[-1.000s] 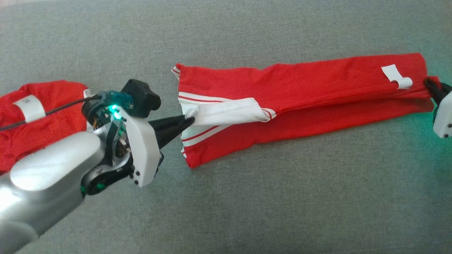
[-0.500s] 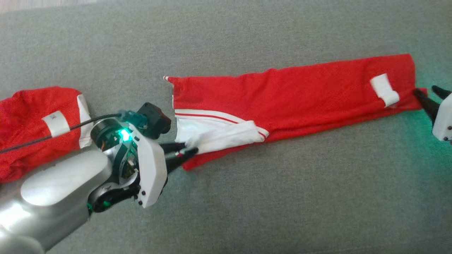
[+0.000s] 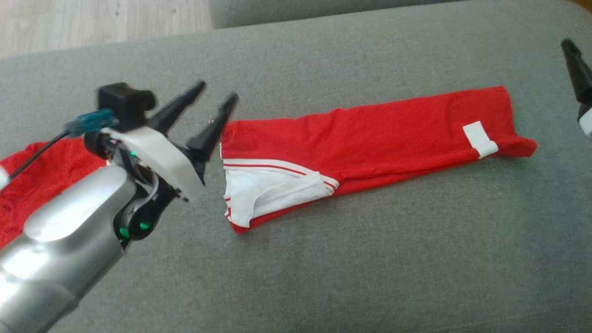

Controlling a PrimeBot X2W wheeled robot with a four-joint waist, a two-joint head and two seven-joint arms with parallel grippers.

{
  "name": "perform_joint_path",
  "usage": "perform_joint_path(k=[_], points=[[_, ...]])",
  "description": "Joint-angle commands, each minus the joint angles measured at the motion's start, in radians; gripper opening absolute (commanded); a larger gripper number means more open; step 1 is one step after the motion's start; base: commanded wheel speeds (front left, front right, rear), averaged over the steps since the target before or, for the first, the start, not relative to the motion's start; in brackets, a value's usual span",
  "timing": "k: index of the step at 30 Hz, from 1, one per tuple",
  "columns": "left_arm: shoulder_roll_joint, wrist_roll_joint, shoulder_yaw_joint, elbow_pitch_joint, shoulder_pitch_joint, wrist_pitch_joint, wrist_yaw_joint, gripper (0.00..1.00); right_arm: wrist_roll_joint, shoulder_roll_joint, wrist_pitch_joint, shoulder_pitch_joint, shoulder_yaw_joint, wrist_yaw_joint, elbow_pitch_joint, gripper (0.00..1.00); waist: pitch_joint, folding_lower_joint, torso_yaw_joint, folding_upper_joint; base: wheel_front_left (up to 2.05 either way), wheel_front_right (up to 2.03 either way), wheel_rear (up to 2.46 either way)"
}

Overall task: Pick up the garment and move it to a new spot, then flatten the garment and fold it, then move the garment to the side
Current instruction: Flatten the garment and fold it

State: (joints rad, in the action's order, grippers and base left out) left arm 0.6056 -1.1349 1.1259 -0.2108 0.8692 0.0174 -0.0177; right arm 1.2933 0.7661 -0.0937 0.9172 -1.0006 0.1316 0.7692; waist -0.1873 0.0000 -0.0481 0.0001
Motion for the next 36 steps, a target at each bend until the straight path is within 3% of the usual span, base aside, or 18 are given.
perform_joint_path(k=[1, 4, 8, 10, 13, 16, 17, 23, 30, 34, 36], points=[[0.014, -0.008, -0.091, -0.007, 0.014, -0.08, 0.032, 1.0, -0.009, 0.015, -0.067, -0.002, 0.016, -0.001, -0.021, 1.0, 0.025, 0.0, -0.008, -0.0001, 0.0, 0.0, 0.0], [-0.012, -0.021, -0.148, -0.035, -0.017, -0.193, 0.075, 1.0, -0.033, -0.007, -0.138, -0.007, 0.038, -0.001, -0.034, 1.0, 0.049, 0.0, -0.012, -0.0001, 0.0, 0.0, 0.0], [-0.033, 0.01, -0.199, -0.059, -0.062, -0.264, 0.128, 1.0, -0.099, -0.032, -0.166, -0.031, 0.105, -0.001, -0.057, 1.0, 0.073, 0.0, -0.011, -0.0001, 0.0, 0.0, 0.0], [-0.05, 0.023, -0.252, -0.062, -0.097, -0.276, 0.153, 1.0, -0.165, -0.048, -0.167, -0.051, 0.198, -0.001, -0.083, 1.0, 0.079, 0.0, -0.012, -0.0001, 0.0, 0.0, 0.0], [-0.101, 0.085, -0.411, -0.036, -0.179, -0.278, 0.171, 1.0, -0.29, -0.087, -0.168, -0.131, 0.35, -0.001, -0.129, 1.0, 0.089, 0.0, -0.01, -0.0001, 0.0, 0.0, 0.0], [-0.166, 0.196, -0.559, -0.017, -0.304, -0.279, 0.155, 1.0, -0.41, -0.147, -0.168, -0.242, 0.505, -0.001, -0.183, 1.0, 0.1, 0.0, -0.007, -0.0001, 0.0, 0.0, 0.0], [-0.166, 0.196, -0.559, -0.017, -0.304, -0.279, 0.155, 1.0, -0.41, -0.147, -0.168, -0.242, 0.505, -0.001, -0.183, 1.0, 0.1, 0.0, -0.007, -0.0001, 0.0, 0.0, 0.0], [-0.304, 0.447, -0.75, 0.02, -0.513, -0.279, 0.09, 1.0, -0.628, -0.274, -0.168, -0.476, 0.734, -0.001, -0.296, 1.0, 0.125, 0.0, 0.01, -0.0001, 0.0, 0.0, 0.0], [-0.439, 0.681, -0.861, 0.034, -0.683, -0.279, 0.03, 1.0, -0.759, -0.4, -0.168, -0.665, 0.857, -0.001, -0.372, 1.0, 0.162, 0.0, 0.028, -0.0001, 0.0, 0.0, 0.0], [-0.501, 0.774, -0.927, 0.058, -0.753, -0.279, 0.003, 1.0, -0.806, -0.432, -0.168, -0.717, 0.879, -0.001, -0.39, 1.0, 0.173, 0.0, 0.034, -0.0001, 0.0, 0.0, 0.0], [-0.524, 0.814, -0.955, 0.058, -0.779, -0.279, -0.035, 1.0, -0.829, -0.441, -0.168, -0.733, 0.891, -0.001, -0.398, 1.0, 0.175, 0.0, 0.039, -0.0001, 0.0, 0.0, 0.0]])
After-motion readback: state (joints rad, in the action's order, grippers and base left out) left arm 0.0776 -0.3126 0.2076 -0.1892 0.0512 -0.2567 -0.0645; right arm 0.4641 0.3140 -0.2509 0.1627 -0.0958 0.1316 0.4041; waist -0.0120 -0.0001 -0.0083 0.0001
